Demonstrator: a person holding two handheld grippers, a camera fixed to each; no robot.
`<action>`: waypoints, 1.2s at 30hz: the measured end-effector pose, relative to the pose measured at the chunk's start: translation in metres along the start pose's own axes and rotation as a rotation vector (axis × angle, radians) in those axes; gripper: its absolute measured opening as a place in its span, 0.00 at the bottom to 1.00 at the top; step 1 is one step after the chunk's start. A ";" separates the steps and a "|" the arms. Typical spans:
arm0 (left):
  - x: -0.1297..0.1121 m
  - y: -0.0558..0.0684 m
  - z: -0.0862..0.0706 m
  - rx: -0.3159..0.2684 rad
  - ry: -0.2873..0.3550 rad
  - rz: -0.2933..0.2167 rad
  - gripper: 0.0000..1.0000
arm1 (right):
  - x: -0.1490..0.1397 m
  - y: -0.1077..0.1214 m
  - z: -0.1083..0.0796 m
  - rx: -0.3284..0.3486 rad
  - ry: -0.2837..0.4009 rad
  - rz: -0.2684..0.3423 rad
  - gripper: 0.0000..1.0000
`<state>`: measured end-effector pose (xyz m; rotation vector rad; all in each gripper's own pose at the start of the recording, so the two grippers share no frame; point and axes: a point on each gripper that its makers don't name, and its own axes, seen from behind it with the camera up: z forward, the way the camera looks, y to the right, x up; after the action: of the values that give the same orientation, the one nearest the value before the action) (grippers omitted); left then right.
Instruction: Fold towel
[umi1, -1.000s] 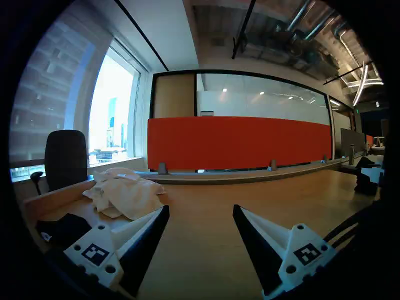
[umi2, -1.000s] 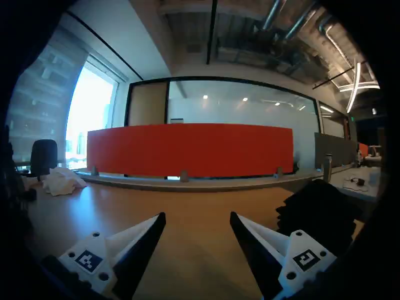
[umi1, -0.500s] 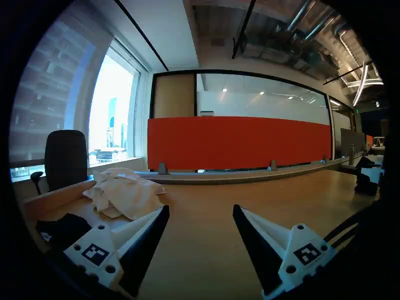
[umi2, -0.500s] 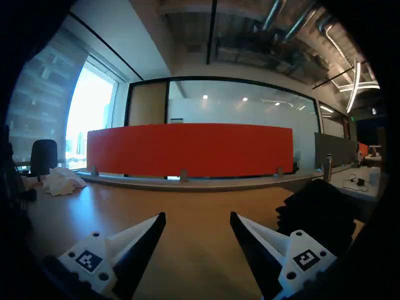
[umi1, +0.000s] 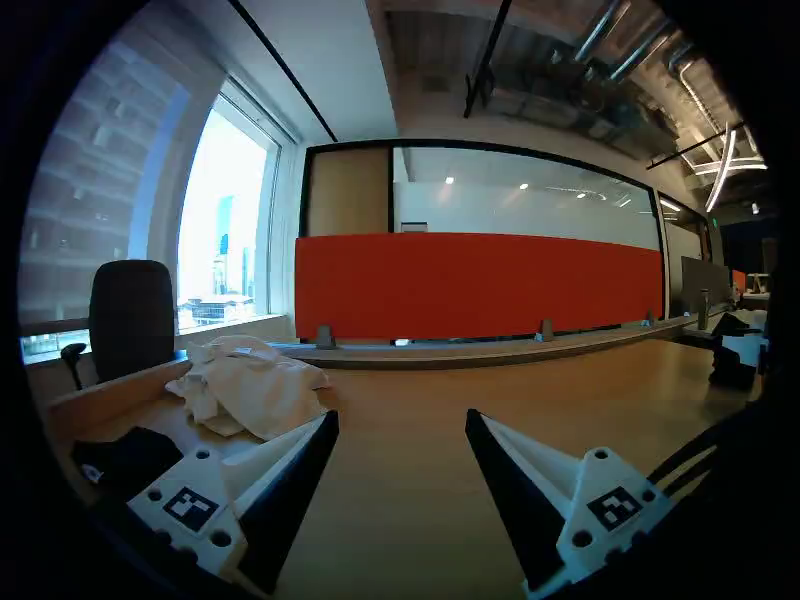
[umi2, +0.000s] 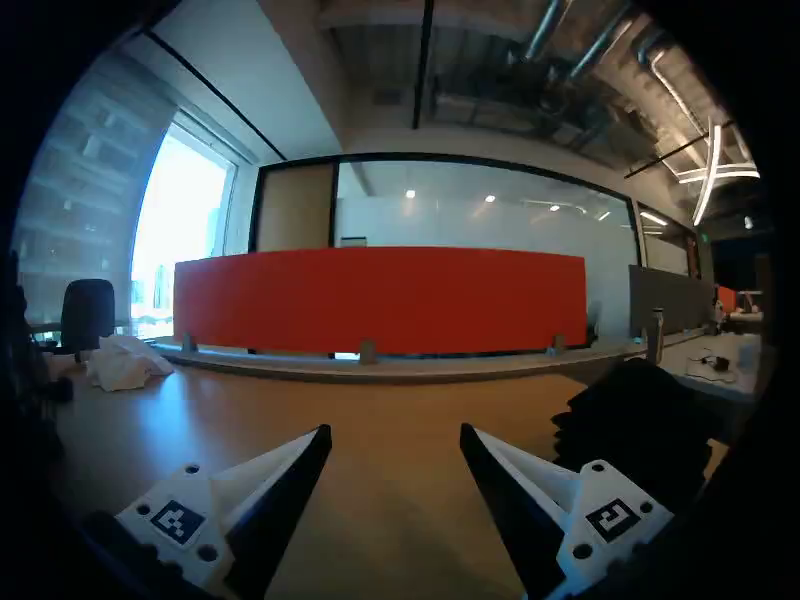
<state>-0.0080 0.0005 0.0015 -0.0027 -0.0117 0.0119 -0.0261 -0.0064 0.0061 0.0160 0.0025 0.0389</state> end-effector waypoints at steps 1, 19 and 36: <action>0.000 0.000 0.000 0.000 0.000 0.000 0.94 | 0.000 0.000 0.000 0.000 0.000 0.000 0.99; -0.003 0.000 0.002 0.000 0.001 -0.001 0.94 | 0.000 -0.001 0.000 0.000 0.000 0.000 0.99; -0.002 0.001 0.001 0.000 0.000 -0.001 0.94 | 0.000 -0.001 0.000 0.000 0.000 0.000 0.99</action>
<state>-0.0104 0.0012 0.0027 -0.0032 -0.0113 0.0107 -0.0261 -0.0070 0.0063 0.0158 0.0025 0.0391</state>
